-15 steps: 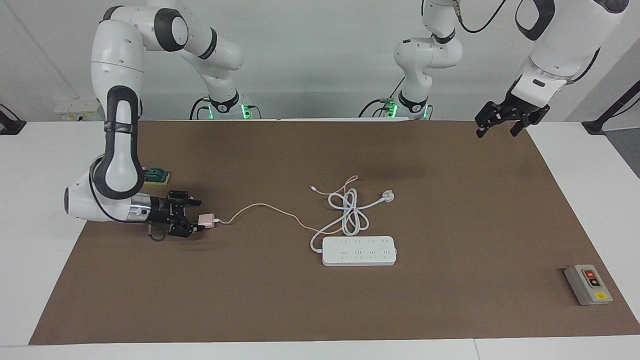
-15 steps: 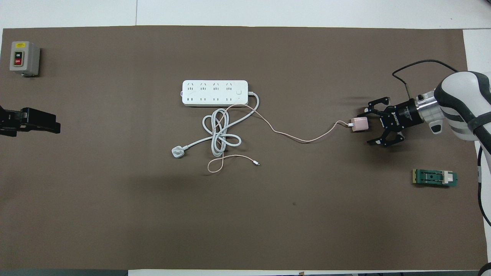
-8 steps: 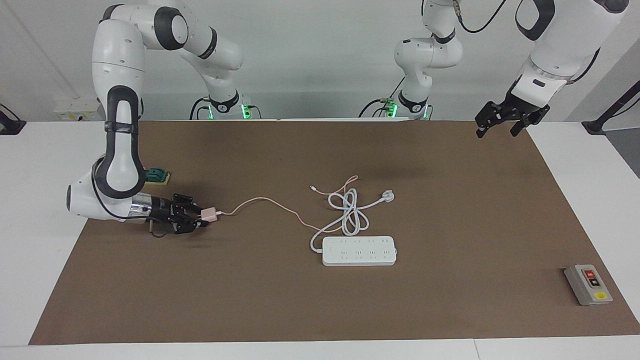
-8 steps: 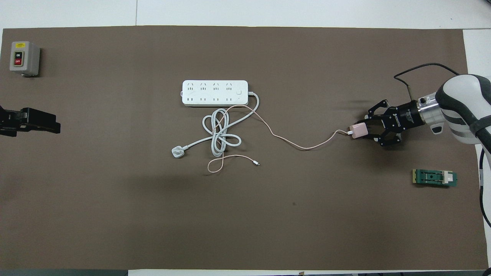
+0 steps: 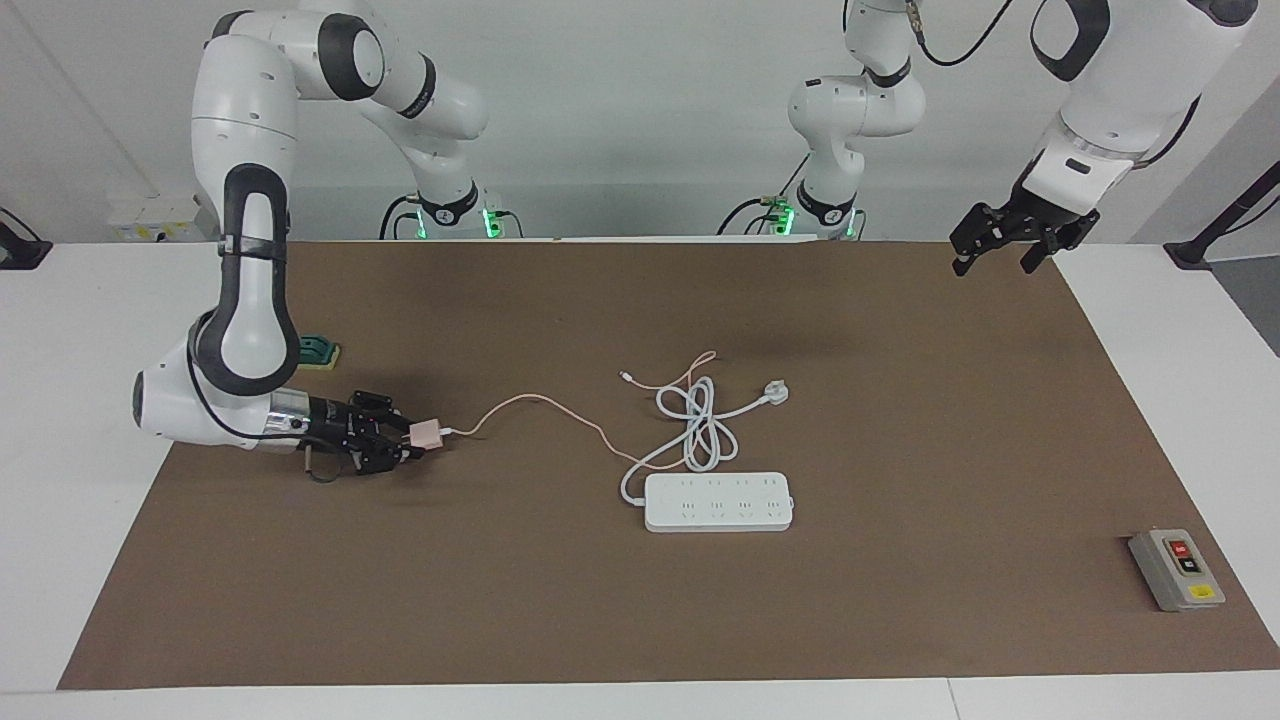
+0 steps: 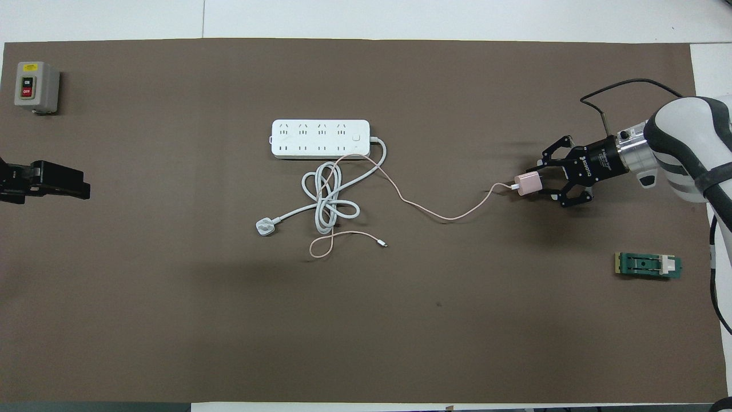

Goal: Plug charger into power strip
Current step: 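Reach the right gripper to the pink charger and grasp it, then lift the pink charger with the right gripper toward the power strip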

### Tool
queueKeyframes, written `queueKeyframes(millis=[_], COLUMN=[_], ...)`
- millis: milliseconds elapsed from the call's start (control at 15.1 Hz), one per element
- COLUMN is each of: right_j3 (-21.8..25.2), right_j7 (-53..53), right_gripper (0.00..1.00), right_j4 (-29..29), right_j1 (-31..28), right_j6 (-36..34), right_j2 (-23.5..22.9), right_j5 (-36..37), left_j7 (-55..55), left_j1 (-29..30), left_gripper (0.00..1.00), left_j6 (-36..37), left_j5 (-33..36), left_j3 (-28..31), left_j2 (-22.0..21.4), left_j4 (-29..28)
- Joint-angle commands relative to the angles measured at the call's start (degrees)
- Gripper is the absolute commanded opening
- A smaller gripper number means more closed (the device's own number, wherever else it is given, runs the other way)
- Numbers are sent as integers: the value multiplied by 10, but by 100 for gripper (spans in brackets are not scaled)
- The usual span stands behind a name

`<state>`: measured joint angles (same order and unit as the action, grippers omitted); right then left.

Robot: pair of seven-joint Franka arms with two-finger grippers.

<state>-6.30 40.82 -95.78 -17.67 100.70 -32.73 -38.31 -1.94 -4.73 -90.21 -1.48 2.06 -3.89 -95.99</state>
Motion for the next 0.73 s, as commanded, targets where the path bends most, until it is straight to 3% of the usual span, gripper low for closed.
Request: queueKeyframes(millis=[0,198,396,661], right_j3=[-6,-11,-11,-11], right_j7=[73,196,299,403], right_gripper=[0,0,0,0], right_j4=[64,143,175,194], right_j1=[18,69,134,234], right_j6=[-52,-76,-65,35], right_j2=[1,-1,-1,-4], right_j5=[-3,-22,-65,-97], left_j7=[-3,-3,-3,-3], left_j1=[2,2,2,2], left_gripper=[100,100,100,100], left_j6=[3,3,3,3], left_j5=[-5,-5,-5,-5], left_j3=[1,1,1,1], left_j2=[-9,-9,-9,-9], left_j4=[-3,-3,-3,-3])
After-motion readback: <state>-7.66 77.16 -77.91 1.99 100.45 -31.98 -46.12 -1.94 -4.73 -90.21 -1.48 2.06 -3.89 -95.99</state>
